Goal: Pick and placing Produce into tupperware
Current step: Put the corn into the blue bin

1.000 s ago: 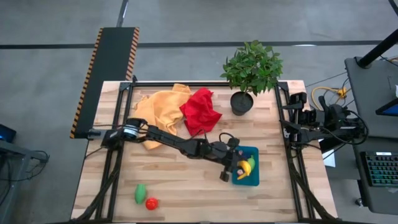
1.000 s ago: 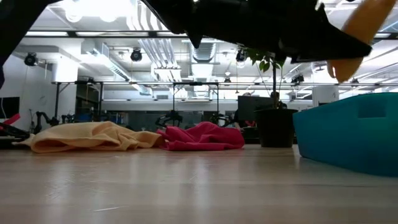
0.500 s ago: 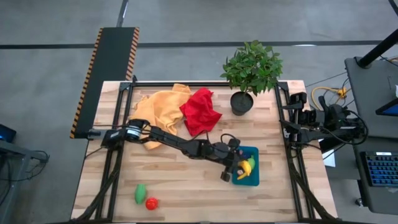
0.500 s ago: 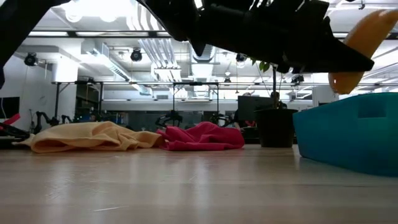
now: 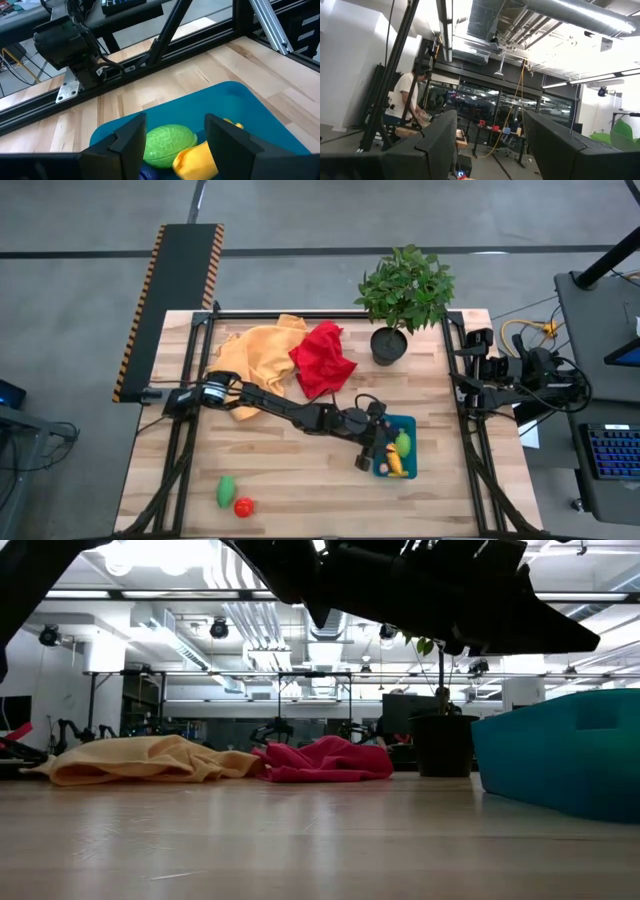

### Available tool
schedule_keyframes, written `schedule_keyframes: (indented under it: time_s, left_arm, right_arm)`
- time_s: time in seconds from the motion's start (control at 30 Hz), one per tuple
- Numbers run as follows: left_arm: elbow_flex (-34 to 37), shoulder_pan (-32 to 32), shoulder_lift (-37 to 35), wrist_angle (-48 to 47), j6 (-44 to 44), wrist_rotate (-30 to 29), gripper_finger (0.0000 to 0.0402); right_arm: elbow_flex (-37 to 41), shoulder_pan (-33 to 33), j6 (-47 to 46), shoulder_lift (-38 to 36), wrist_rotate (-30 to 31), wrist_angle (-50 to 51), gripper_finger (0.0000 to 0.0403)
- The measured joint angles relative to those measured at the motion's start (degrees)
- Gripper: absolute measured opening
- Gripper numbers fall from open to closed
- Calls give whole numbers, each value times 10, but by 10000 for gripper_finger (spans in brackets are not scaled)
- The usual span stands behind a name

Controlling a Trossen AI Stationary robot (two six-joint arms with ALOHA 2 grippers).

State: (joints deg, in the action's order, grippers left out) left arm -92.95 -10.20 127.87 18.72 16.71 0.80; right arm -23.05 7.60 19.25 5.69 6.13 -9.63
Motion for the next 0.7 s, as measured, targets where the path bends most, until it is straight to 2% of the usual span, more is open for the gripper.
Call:
schedule_keyframes:
  time_s: [0.07, 0.17, 0.23, 0.4, 0.57, 0.63, 0.7]
  left_arm:
    - [0, 0, -5, -4, 0, 0, 185]
    - [0, -3, -33, -58, -4, 0, 185]
    - [0, -7, -60, -122, -37, 0, 186]
    - [1, -8, -148, -292, -202, 4, 186]
    - [4, -13, -246, -448, -221, 1, 186]
    - [5, -23, -280, -515, -266, -22, 186]
    - [5, -37, -314, -581, -340, -71, 185]
  right_arm:
    - [0, 0, -1, 0, 0, 1, 224]
    - [0, 0, -1, 0, 0, 4, 224]
    - [0, 0, -1, 0, 0, 5, 224]
    - [0, 0, -1, 0, 0, 6, 224]
    - [0, 0, -1, 0, 0, 4, 224]
    - [0, 0, -1, 0, 0, 4, 224]
    - [0, 0, -1, 0, 0, 4, 224]
